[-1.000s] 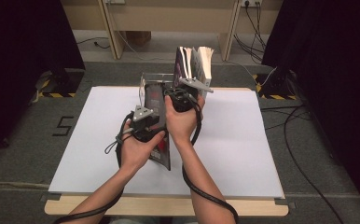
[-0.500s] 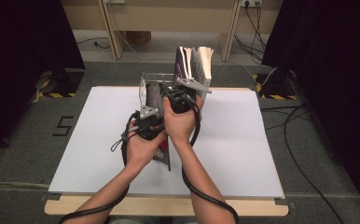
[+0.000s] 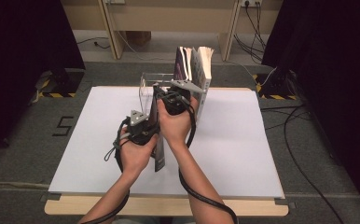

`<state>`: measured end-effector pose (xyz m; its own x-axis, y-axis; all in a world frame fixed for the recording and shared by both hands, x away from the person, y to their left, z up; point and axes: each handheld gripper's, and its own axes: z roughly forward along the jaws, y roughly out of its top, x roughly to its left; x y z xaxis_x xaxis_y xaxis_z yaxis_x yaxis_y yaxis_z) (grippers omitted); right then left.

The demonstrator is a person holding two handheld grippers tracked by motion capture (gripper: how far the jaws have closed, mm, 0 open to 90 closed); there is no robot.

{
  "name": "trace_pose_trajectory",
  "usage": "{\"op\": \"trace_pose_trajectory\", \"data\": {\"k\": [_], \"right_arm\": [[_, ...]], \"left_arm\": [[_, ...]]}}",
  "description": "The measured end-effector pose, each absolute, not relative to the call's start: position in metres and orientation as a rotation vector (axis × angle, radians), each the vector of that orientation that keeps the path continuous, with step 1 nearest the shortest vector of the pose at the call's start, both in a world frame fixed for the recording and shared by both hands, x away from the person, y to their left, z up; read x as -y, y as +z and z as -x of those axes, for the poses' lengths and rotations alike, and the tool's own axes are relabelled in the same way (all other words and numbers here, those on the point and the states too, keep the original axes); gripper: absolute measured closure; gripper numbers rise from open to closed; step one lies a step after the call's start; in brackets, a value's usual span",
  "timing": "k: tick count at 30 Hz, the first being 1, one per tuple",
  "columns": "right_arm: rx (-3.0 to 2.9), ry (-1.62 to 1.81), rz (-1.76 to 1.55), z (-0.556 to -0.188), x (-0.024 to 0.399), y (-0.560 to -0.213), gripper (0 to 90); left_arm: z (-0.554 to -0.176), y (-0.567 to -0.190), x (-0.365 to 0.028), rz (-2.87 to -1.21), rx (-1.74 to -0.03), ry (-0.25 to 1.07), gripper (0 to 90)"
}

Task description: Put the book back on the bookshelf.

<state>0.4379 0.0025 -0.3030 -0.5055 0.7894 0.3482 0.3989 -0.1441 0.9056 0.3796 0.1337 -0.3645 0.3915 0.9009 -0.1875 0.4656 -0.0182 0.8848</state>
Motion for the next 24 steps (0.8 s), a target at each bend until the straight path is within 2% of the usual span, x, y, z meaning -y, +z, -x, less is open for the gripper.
{"op": "trace_pose_trajectory", "data": {"k": [4,12,24], "right_arm": [[-1.819,1.683,-1.323,-0.439,-0.005,-0.304,84.2],[-1.846,1.739,-1.262,-0.436,0.002,-0.297,64.7],[-1.833,1.654,-1.313,-0.423,0.066,-0.315,63.9]], "left_arm": [[-0.377,-0.367,-0.139,-1.62,-1.238,0.573,86.4],[-0.374,-0.366,-0.154,-1.542,-1.248,0.582,86.9],[-0.37,-0.356,-0.174,-1.505,-1.203,0.622,87.1]]}}
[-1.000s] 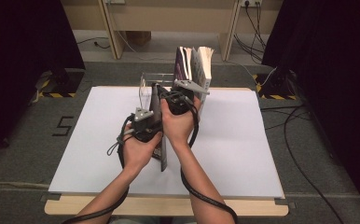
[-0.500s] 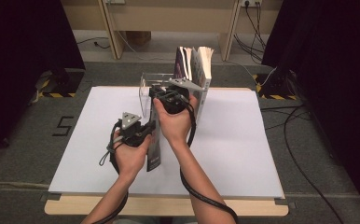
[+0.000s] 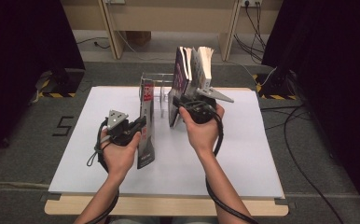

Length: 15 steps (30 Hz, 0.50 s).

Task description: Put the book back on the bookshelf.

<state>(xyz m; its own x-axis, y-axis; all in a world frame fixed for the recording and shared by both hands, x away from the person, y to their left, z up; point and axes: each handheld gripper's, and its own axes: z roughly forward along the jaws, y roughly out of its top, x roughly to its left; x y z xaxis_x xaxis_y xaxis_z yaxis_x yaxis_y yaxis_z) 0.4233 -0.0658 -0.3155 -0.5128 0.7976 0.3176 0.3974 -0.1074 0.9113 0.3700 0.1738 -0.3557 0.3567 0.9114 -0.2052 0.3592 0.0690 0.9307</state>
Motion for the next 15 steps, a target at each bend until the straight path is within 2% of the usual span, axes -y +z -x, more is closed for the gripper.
{"op": "trace_pose_trajectory", "data": {"k": [15], "right_arm": [[-1.802,1.499,-1.534,-0.394,0.168,-0.38,64.1]], "left_arm": [[-0.375,-0.346,-0.189,-1.483,-1.161,0.634,87.3]]}}
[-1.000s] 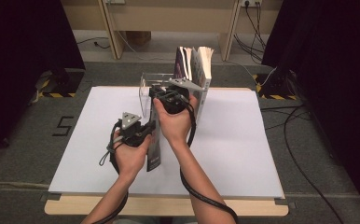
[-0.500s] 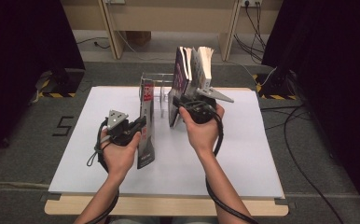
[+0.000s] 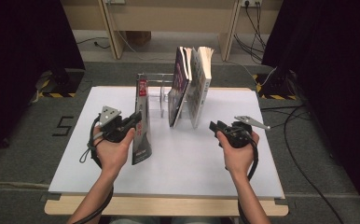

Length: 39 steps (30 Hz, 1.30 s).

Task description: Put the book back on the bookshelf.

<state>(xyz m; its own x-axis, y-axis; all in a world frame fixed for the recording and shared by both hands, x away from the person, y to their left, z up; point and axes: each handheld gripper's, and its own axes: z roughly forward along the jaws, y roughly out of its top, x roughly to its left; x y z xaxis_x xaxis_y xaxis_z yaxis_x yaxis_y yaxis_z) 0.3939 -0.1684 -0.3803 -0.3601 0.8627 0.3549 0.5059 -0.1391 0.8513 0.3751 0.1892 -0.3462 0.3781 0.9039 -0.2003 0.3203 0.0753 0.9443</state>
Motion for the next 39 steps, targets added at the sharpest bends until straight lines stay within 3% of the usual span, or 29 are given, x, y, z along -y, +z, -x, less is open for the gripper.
{"op": "trace_pose_trajectory", "data": {"k": [11,24,39], "right_arm": [[-1.755,1.442,-1.642,-0.377,0.212,-0.417,64.6],[-1.785,1.382,-1.687,-0.365,0.227,-0.451,63.9],[-1.767,1.353,-1.691,-0.364,0.235,-0.463,62.9]], "left_arm": [[-0.386,-0.334,-0.195,-1.472,-1.136,0.646,87.3],[-0.404,-0.324,-0.195,-1.435,-1.127,0.661,87.3],[-0.416,-0.313,-0.195,-1.404,-1.123,0.689,87.3]]}}
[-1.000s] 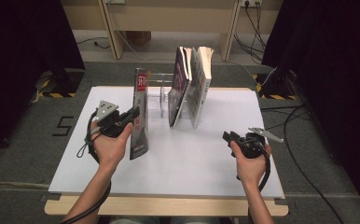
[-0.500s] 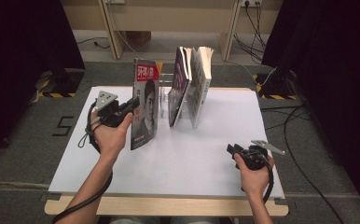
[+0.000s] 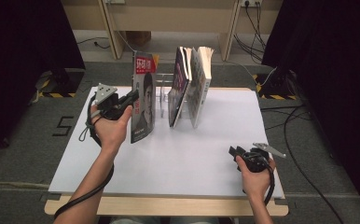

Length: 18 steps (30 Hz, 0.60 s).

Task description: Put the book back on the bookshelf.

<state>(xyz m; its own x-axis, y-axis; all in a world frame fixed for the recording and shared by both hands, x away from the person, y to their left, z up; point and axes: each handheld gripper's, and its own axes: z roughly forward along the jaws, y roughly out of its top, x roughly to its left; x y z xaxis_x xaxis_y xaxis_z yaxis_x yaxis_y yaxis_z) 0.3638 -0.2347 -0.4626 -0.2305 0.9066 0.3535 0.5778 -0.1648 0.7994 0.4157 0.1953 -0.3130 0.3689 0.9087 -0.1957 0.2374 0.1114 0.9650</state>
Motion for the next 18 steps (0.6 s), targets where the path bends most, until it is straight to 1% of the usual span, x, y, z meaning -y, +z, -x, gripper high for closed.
{"op": "trace_pose_trajectory", "data": {"k": [18], "right_arm": [[-1.751,1.312,-1.681,-0.365,0.236,-0.467,61.6]], "left_arm": [[-0.429,-0.307,-0.192,-1.394,-1.122,0.71,87.3]]}}
